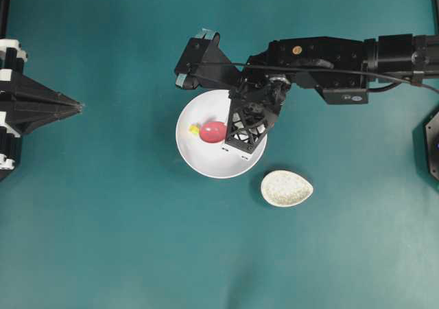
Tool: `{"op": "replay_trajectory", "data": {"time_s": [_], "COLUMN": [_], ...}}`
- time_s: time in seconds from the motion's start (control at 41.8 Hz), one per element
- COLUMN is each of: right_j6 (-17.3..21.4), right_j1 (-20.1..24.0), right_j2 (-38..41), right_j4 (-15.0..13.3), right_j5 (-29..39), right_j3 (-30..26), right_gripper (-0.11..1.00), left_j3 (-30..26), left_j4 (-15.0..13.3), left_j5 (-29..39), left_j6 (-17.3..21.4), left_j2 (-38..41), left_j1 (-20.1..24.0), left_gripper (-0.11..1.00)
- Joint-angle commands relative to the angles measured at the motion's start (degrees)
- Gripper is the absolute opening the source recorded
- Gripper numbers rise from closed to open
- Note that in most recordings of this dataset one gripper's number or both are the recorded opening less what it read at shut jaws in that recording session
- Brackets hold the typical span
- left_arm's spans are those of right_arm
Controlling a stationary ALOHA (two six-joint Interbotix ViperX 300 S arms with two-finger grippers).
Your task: Scoop the yellow hexagonal prism block from the bowl with a spoon using the right arm.
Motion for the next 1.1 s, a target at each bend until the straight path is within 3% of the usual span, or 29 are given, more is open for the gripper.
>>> {"op": "replay_trajectory", "data": {"time_s": [0.0,0.239,0.335,0.862,1.077], "right_j6": [-0.09,0.44,0.62,0.97,0.09], "right_j1": [0.09,0.09,0.09,2.72,3.16], "right_j2": [-2.81,-7.47,-8.79,-9.84,-9.84], "right_j4": [-0.53,-1.85,-1.85,-1.67,-1.93], "right_j5": [0.26,0.35,1.05,9.4,9.4], "right_j3": [-1.93,-2.11,-2.11,-1.85,-1.76], "right_gripper": [0.23,0.21,0.04,0.02,0.02], "left_j3": [-1.49,-1.49,-1.49,-1.49,-1.49], "left_j4": [0.09,0.09,0.09,0.09,0.09], "left_j5": [-0.44,-0.44,-0.44,-0.35,-0.35], "left_j6": [-0.09,-0.09,-0.09,-0.09,-0.09], "left_j2": [0.35,0.35,0.35,0.35,0.35], "left_j1": [0.0,0.0,0.0,0.0,0.0], "left_gripper": [0.0,0.0,0.0,0.0,0.0]}}
